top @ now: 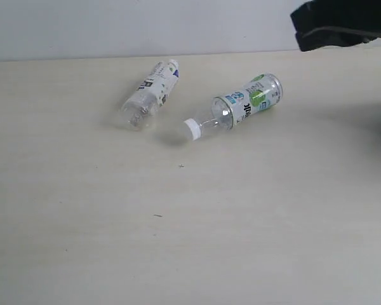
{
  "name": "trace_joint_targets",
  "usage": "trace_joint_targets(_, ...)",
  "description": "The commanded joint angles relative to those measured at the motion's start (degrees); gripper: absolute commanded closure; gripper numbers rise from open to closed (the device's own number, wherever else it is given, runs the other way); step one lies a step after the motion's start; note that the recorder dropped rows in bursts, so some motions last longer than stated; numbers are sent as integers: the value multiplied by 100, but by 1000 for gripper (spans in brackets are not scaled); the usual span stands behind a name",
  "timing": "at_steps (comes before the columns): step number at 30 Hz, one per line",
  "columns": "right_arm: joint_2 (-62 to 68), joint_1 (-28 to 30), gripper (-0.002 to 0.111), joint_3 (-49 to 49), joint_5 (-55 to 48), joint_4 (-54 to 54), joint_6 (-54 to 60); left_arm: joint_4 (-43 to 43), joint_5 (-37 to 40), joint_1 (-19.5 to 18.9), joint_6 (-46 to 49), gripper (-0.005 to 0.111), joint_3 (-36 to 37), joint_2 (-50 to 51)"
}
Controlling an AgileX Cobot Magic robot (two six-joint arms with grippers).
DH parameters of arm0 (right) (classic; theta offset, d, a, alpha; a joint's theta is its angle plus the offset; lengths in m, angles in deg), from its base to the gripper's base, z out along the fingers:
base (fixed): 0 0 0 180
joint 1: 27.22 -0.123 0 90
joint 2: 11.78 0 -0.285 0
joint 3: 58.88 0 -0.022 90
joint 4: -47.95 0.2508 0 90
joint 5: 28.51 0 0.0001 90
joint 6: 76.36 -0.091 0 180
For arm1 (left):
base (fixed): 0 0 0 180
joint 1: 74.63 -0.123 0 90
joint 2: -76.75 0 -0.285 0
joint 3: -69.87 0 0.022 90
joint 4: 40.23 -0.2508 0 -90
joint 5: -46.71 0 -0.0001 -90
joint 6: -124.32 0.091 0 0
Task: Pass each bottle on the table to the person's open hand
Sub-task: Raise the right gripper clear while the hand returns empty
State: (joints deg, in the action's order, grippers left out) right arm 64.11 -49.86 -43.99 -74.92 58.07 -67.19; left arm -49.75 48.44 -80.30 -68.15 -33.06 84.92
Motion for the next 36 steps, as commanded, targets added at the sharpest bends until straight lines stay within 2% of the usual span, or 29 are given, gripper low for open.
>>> trace_joint_targets(1, -1867, 0, 108, 1163, 628, 628, 889, -10, -20, 39, 11, 107, 15, -38)
trace_joint_targets(7, -4080, 0, 108, 3316, 1644, 583, 1639, -10, -20, 39, 11, 107, 15, -38)
trace_joint_targets(12, -4734, 0, 108, 4136, 2916, 619, 1629, -10, -20, 39, 11, 107, 15, -38)
trace_joint_targets(20, -5104, 0, 108, 4484, 3292, 632, 1616, -10, -20, 39, 11, 107, 15, -38)
trace_joint_targets(36, -5342, 0, 108, 4494, 3281, 632, 1619, -10, -20, 39, 11, 107, 15, -38)
